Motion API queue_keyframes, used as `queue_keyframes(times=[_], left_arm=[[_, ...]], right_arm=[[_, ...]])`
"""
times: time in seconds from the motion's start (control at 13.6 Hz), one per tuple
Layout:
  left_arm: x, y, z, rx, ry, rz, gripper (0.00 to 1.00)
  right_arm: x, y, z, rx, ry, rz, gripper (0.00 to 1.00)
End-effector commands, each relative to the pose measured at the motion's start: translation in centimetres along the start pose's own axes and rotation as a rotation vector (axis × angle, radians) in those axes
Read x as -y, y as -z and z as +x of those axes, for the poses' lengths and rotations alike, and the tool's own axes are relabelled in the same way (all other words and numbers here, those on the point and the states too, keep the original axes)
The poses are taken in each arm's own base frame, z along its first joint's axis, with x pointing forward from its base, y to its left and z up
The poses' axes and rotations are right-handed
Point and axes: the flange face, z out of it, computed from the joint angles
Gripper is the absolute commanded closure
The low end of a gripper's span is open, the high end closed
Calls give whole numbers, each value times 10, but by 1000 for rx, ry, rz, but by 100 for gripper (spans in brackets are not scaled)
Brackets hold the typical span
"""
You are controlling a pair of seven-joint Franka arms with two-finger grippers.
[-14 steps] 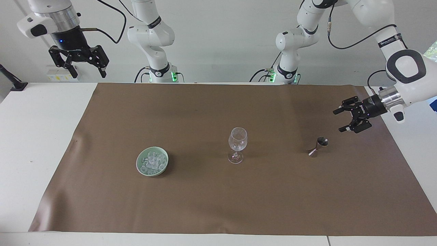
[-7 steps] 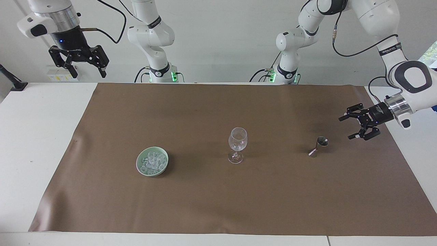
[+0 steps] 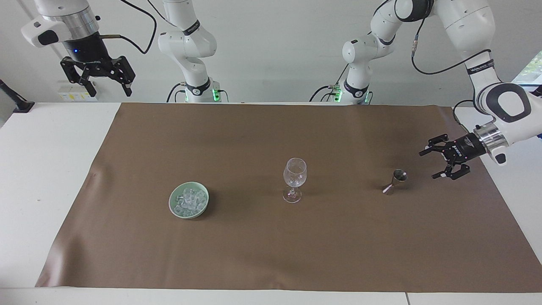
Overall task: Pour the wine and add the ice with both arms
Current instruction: 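Move the open left gripper toward the small silver jigger cup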
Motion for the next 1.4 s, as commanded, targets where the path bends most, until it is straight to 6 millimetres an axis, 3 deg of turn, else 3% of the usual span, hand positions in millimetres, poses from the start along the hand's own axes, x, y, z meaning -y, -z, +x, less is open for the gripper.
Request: queue_keyframes(times=[0.0,0.15,0.29,0.52,0.88,1.33], left_arm=[[5,1,26,61,77,-50,0],[3,-9,33,101,48,-66,0],[15,-32,44,152,-21,-95,0],[17,-36,45,154,-74,-91,0],[21,-67,45,133,-68,-116,0],[28,-87,42,140,-62,-131,0]], right_arm=[[0,1,-4,4,12,21,0],[0,1,-4,4,12,21,0],[0,1,-4,4,12,21,0],[0,1,-4,4,12,21,0],[0,1,-4,4,12,21,0],[0,1,-4,4,12,21,0]])
